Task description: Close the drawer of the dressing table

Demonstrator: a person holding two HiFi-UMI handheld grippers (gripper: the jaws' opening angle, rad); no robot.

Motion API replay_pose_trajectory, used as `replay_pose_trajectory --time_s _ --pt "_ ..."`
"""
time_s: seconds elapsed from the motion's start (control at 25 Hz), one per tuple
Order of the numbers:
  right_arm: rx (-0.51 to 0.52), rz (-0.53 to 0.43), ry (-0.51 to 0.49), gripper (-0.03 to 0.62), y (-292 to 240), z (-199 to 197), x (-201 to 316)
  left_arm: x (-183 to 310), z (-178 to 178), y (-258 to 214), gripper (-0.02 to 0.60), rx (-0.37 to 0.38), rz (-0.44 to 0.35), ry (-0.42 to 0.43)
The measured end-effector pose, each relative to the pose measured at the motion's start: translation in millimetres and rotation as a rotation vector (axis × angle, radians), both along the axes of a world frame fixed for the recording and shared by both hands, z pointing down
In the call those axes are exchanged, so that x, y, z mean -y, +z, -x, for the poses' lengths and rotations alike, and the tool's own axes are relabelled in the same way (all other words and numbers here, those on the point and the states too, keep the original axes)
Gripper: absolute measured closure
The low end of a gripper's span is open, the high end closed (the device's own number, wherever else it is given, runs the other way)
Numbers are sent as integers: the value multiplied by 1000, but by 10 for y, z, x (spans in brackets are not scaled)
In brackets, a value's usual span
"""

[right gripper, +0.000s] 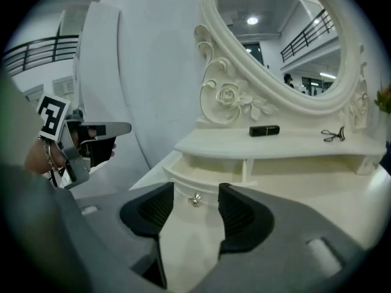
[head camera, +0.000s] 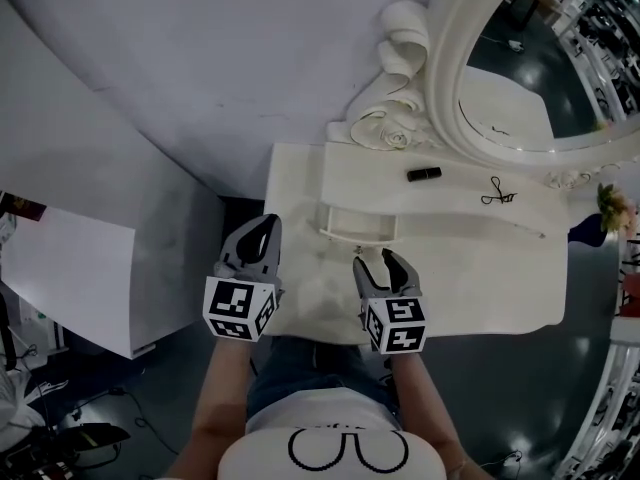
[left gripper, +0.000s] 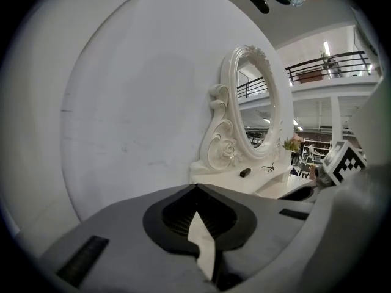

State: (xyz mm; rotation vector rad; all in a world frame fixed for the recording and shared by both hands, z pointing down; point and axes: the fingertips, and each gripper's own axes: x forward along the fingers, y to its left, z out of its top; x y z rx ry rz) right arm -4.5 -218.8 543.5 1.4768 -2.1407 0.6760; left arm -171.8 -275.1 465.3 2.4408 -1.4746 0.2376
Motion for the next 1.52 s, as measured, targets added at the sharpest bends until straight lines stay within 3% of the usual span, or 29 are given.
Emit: replay_pose_trajectory --time_s 0.24,0.48,0.52,0.6,1.52 --pt "22 112 31 372 424 106 26 21 77 187 584 -10 37 9" --pt "38 161 62 381 626 181 97 55 105 225 584 -13 41 18" --pt "38 167 70 394 641 182 105 62 115 221 583 -12 40 17" --pt "34 176 83 493 652 171 113 79 140 206 584 -12 38 14" --pt "28 227 60 497 608 152 369 273 223 -5 584 -24 -7 -12"
